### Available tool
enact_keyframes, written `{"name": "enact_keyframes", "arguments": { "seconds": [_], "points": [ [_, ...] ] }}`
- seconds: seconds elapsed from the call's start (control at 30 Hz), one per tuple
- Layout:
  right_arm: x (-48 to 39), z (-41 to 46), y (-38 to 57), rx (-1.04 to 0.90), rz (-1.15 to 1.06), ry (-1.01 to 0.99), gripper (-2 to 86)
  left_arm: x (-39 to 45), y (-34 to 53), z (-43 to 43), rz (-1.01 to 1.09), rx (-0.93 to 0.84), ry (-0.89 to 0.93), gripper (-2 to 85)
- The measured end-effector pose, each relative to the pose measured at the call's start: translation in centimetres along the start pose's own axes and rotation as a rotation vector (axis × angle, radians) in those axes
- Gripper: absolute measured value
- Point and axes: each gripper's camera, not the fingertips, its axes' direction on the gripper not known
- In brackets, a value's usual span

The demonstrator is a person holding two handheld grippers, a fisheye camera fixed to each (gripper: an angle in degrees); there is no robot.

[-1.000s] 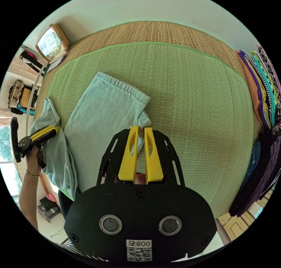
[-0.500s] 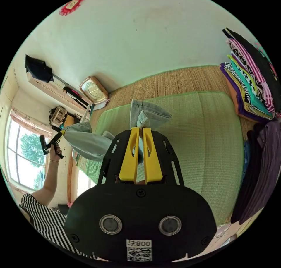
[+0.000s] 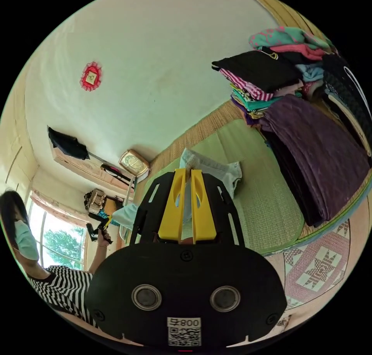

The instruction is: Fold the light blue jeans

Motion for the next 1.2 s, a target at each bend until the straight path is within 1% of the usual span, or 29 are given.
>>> {"name": "enact_keyframes", "arguments": {
  "seconds": [0.03, 0.07, 0.13, 0.2, 0.3, 0.37, 0.4, 0.47, 0.6, 0.67, 0.73, 0.8, 0.83, 0.87, 0.93, 0.97, 1.0, 1.07, 1.13, 1.17, 1.2],
  "points": [
    [2.3, 1.3, 1.0, -0.059, 0.072, 0.086, 2.4, -0.5, 1.5, 1.6, -0.039, -0.060, 0.035, 1.2],
    [4.6, 2.4, 2.2, -0.125, 0.123, 0.123, 2.6, -1.1, 3.2, 2.7, -0.071, -0.108, 0.045, 1.1],
    [7.9, 3.2, 4.4, -0.174, 0.213, 0.178, 3.0, -2.1, 5.9, 3.6, -0.147, -0.162, 0.045, 0.9],
    [10.6, 3.3, 6.0, -0.215, 0.293, 0.217, 3.7, -2.9, 8.1, 3.7, -0.210, -0.208, 0.008, 0.7],
    [12.2, 2.1, 6.8, -0.213, 0.347, 0.263, 5.6, -3.5, 10.2, 1.4, -0.286, -0.170, 0.020, 0.6],
    [11.4, 1.3, 6.4, -0.202, 0.327, 0.307, 6.4, -3.0, 9.9, -1.2, -0.279, -0.055, 0.008, 0.8],
    [11.1, 1.1, 6.2, -0.195, 0.322, 0.328, 6.7, -2.7, 9.5, -1.7, -0.266, -0.030, 0.004, 0.9],
    [9.4, 0.6, 5.3, -0.163, 0.290, 0.388, 6.5, -1.3, 6.4, -2.1, -0.179, 0.006, -0.030, 2.0],
    [5.7, 1.1, 3.8, -0.108, 0.188, 0.411, 6.8, -0.3, 0.1, 1.4, -0.097, -0.035, -0.038, 7.2],
    [2.7, 3.8, 1.9, -0.133, 0.079, 0.410, 7.3, 0.1, -4.3, 4.9, -0.059, -0.063, -0.078, 8.8],
    [0.5, 7.0, 0.1, -0.180, -0.008, 0.430, 7.8, 0.0, -7.7, 8.1, -0.058, -0.111, -0.076, 9.4],
    [-1.2, 10.8, -1.7, -0.236, -0.085, 0.444, 8.3, -0.4, -10.5, 11.4, -0.063, -0.183, -0.141, 10.0],
    [-2.1, 13.5, -2.8, -0.272, -0.119, 0.466, 8.5, -0.8, -11.7, 13.5, -0.088, -0.228, -0.238, 10.3],
    [-2.9, 16.2, -3.9, -0.316, -0.153, 0.480, 8.7, -1.6, -12.5, 15.4, -0.145, -0.266, -0.287, 10.4],
    [-3.7, 19.8, -5.1, -0.372, -0.195, 0.523, 9.1, -2.9, -13.2, 17.8, -0.206, -0.320, -0.296, 10.3],
    [-4.0, 22.0, -5.7, -0.403, -0.222, 0.565, 9.3, -3.6, -13.2, 19.2, -0.232, -0.362, -0.344, 10.2],
    [-4.1, 23.0, -6.0, -0.419, -0.231, 0.582, 9.4, -3.8, -13.2, 19.8, -0.235, -0.389, -0.375, 10.2],
    [-4.0, 26.4, -6.3, -0.478, -0.263, 0.648, 9.4, -4.2, -12.6, 22.3, -0.215, -0.514, -0.490, 9.4],
    [-3.9, 28.4, -5.9, -0.527, -0.293, 0.695, 9.1, -3.4, -12.5, 22.1, -0.179, -0.461, -0.509, 8.4],
    [-4.5, 28.4, -5.6, -0.490, -0.332, 0.705, 8.8, -3.0, -12.6, 21.9, -0.156, -0.455, -0.523, 7.7],
    [-4.6, 28.5, -5.5, -0.492, -0.338, 0.705, 8.6, -2.8, -12.6, 21.8, -0.144, -0.458, -0.529, 7.2]
  ]
}}
